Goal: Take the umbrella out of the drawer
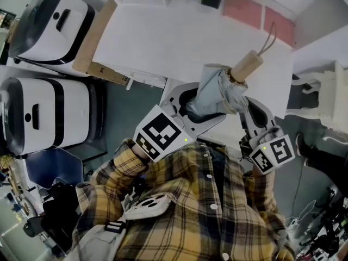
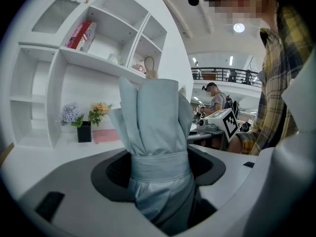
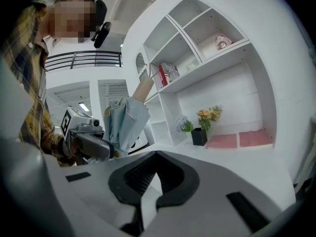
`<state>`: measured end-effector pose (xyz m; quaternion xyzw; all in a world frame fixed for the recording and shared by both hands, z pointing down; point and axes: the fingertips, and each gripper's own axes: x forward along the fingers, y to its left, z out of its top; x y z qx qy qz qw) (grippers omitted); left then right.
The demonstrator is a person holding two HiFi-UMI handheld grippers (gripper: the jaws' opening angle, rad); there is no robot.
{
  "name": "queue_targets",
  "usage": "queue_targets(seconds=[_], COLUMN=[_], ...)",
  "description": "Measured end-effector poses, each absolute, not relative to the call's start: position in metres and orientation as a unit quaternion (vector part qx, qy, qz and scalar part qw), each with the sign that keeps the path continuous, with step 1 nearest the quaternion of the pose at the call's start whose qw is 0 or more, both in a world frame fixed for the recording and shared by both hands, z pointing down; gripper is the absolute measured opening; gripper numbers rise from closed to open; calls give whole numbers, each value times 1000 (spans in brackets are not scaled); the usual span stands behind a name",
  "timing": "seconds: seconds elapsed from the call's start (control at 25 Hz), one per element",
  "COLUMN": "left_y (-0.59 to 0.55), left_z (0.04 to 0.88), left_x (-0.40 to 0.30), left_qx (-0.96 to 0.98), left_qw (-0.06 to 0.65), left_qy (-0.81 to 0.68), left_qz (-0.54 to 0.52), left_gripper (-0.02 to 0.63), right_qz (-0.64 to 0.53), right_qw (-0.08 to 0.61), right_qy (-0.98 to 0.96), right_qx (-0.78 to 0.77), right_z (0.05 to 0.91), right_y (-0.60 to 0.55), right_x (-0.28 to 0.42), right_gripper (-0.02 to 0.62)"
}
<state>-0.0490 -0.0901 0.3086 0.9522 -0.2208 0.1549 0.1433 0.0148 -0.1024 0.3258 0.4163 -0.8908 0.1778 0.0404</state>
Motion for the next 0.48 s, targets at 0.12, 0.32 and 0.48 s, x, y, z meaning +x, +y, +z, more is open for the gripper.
queue_targets(seconds=[0.12, 0.32, 0.48], left_y=[-90, -91, -89], left_z=[310, 312, 314], left_x=[-49, -48, -49], left_qx=[952, 953, 953], left_qw=[141, 139, 140], left_qy=[-219, -214, -213], left_qz=[159, 165, 166], left_gripper=[319, 320, 321], right_qz=[182, 185, 187], right_qw=[38, 35, 33], right_qy=[-889, -888, -887], right_qx=[418, 420, 420], right_z=[327, 328, 330], right_y=[-103, -104, -104], right_x=[16, 17, 16], right_gripper=[17, 17, 17])
